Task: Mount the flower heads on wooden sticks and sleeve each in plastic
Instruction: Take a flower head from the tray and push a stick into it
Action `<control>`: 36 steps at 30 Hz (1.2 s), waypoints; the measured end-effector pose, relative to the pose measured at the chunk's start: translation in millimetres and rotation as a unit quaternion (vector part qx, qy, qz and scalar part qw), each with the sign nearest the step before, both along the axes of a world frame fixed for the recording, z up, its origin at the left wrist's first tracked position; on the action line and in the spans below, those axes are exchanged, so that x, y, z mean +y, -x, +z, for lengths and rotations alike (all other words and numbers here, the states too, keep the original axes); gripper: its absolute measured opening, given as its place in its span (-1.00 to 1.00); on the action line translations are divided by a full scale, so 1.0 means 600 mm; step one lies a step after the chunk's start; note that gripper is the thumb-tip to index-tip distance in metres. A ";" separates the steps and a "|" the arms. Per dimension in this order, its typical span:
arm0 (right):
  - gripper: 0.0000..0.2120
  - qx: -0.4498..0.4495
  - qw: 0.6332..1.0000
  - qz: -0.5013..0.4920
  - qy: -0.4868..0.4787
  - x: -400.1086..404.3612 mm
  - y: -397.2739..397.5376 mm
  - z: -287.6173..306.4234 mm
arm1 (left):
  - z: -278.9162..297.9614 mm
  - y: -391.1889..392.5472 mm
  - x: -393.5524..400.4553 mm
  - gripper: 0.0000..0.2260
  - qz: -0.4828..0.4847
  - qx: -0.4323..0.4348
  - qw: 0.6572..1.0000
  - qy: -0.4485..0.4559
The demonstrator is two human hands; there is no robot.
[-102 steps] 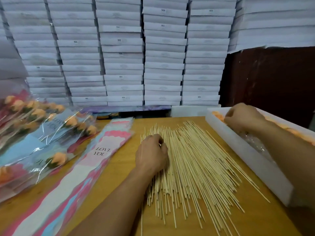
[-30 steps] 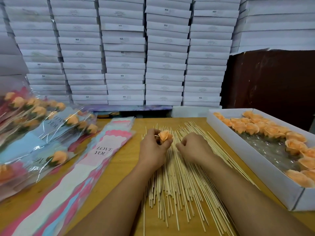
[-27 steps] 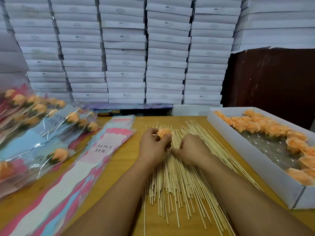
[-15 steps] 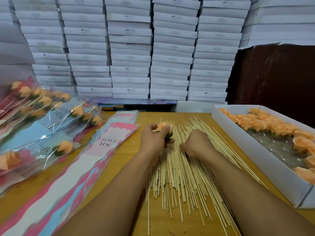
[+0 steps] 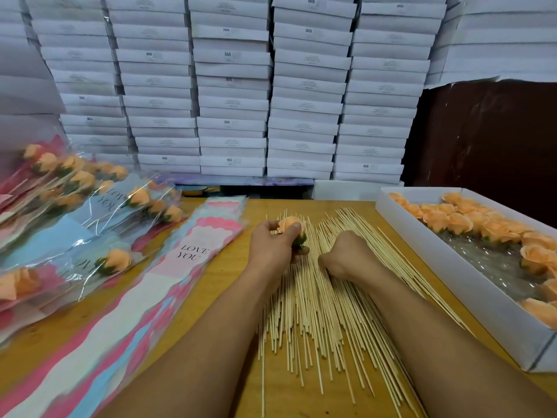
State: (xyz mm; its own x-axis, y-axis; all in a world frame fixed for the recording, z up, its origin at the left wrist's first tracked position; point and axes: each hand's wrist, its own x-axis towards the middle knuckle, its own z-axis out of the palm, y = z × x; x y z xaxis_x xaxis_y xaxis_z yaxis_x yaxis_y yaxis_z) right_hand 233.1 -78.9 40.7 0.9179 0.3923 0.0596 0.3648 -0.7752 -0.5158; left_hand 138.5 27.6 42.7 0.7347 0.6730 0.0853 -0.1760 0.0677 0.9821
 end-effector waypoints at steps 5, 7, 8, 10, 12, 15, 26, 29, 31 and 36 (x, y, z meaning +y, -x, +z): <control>-0.80 0.028 0.999 0.013 -0.028 -0.009 -0.001 0.002 | -0.001 -0.002 0.001 -0.70 0.003 0.006 1.000 -0.006; -0.80 0.057 0.996 0.026 -0.063 -0.014 0.001 0.004 | -0.001 -0.001 0.002 -0.70 0.003 0.006 1.000 -0.002; -0.81 0.080 0.992 0.032 -0.092 -0.016 0.002 0.006 | 0.000 0.000 0.002 -0.69 0.002 0.005 1.000 0.003; -0.86 0.142 0.977 0.048 -0.153 -0.022 0.005 0.011 | 0.000 0.002 0.003 -0.68 -0.001 0.003 1.000 0.018; -0.93 0.216 0.952 0.079 -0.203 -0.028 0.010 0.016 | 0.002 0.002 0.003 -0.67 -0.003 0.003 0.999 0.037; -0.75 0.274 0.921 0.113 -0.253 -0.033 0.018 0.021 | 0.005 0.002 0.004 -0.71 -0.002 0.003 0.998 0.065; -0.66 0.299 0.842 0.230 -0.385 -0.044 0.067 0.050 | 0.018 0.012 0.024 -0.80 -0.028 -0.047 0.974 0.220; -0.55 0.343 0.831 0.246 -0.362 -0.045 0.076 0.053 | 0.025 0.016 0.031 -0.73 -0.050 -0.080 0.957 0.273; -0.55 0.336 0.841 0.264 -0.332 -0.045 0.085 0.049 | 0.028 0.016 0.033 -0.75 -0.051 -0.104 0.948 0.296; -0.56 0.251 0.871 0.303 -0.294 -0.035 0.103 0.039 | 0.034 0.019 0.035 -0.77 -0.027 -0.150 0.927 0.343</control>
State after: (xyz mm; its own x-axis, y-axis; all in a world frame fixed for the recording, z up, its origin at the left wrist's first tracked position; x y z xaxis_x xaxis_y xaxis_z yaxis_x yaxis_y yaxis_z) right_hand 171.1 -100.2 63.9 0.5204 0.8515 0.0649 0.2294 -0.0662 -0.9711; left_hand 127.0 48.8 62.9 0.7818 0.6070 -0.1427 -0.4123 0.6748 0.6120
